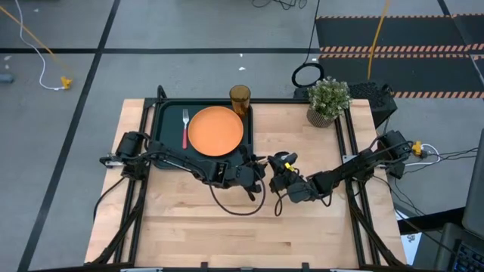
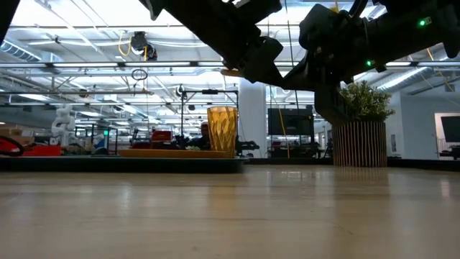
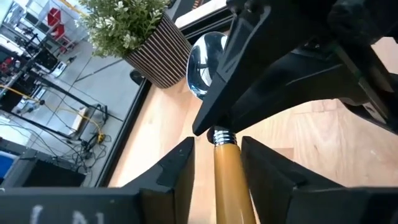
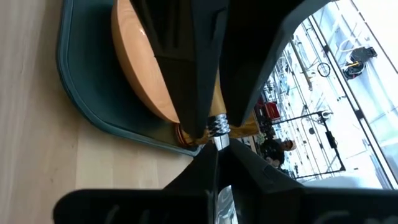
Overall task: Pick and place plate/cup/fork/spoon on tray
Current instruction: Put the yellow spoon on the black tray to the left of the pink fork
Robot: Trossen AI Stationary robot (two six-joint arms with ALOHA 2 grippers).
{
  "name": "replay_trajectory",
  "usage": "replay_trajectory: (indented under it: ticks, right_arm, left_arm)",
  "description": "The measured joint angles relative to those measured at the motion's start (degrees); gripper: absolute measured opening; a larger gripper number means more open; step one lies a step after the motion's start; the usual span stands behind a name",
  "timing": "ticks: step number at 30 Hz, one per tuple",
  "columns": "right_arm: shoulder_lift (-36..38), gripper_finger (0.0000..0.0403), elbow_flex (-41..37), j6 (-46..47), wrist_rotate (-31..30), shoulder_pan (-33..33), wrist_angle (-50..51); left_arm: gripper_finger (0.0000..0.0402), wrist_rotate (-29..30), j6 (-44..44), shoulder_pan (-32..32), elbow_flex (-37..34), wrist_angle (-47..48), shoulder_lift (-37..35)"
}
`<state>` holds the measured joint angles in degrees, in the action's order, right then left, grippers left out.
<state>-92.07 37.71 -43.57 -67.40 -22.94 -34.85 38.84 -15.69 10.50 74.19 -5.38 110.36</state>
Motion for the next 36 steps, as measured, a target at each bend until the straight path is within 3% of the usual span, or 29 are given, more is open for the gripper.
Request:
replay_trajectory:
  ticks: [7,19,36]
  right_arm:
    - [0.0,0.001,0.0,0.0,0.0,0.0,0.2]
    - [0.0,0.001,0.0,0.0,0.0,0.0,0.1]
    - [0.1,0.001,0.0,0.2,-0.3,0.0,-0.3]
  left_arm:
    - [0.0107,-3.4,2.9,-1.2,0.0,1.2,0.0]
    - [0.0135,-3.9,4.9,-1.8,0.0,2.3,-0.1]
    - [0.0055,-3.7,4.0,-1.6,0.0,1.9,-0.1]
